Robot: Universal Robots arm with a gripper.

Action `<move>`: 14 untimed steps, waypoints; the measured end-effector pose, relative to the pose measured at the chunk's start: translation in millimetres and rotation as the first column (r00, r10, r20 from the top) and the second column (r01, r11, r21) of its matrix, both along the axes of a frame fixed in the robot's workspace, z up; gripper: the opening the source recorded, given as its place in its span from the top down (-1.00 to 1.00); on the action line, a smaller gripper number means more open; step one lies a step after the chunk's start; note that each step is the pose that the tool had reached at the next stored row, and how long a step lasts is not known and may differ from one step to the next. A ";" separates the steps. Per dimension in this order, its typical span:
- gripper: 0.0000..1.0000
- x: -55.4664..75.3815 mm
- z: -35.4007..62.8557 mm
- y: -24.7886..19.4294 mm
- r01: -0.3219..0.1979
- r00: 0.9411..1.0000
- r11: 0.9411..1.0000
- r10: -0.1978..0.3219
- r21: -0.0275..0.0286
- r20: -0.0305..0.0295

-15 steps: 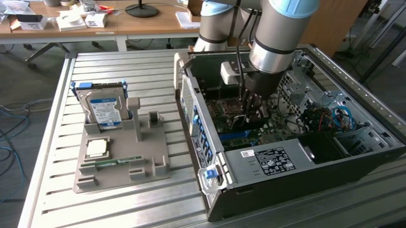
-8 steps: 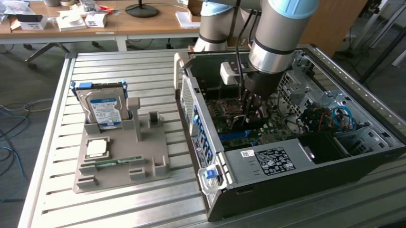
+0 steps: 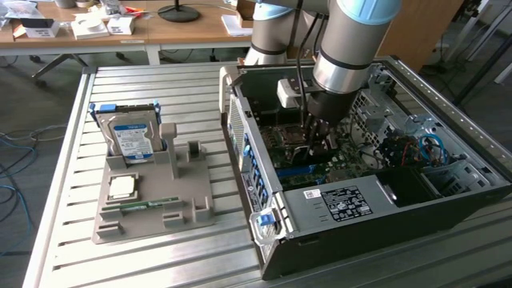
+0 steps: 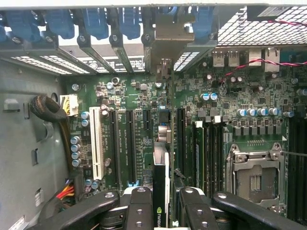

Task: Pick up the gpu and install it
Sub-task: 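Insert the gpu into the slot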

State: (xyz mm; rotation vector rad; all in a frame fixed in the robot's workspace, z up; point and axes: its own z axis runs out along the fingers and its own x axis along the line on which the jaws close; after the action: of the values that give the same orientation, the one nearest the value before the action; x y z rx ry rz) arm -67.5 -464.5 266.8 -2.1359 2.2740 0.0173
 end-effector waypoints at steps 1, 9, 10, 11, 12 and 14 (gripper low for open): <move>0.47 -0.2 0.0 0.0 0.000 1.000 1.000 0.000 0.000 0.000; 0.47 -0.5 -1.3 0.1 0.000 1.000 1.000 0.000 0.000 0.000; 0.47 -0.6 -1.6 0.1 0.000 1.000 1.000 0.000 0.000 0.000; 0.47 -0.6 -1.7 0.1 0.000 1.000 1.000 0.000 0.000 0.000; 0.47 -0.7 -1.7 0.1 0.000 1.000 1.000 0.000 0.000 0.000; 0.47 -0.7 -1.9 0.1 0.000 1.000 1.000 0.000 0.000 0.000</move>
State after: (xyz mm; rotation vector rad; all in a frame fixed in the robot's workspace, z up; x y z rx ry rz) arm -68.2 -464.3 264.8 -2.1365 2.2739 0.0171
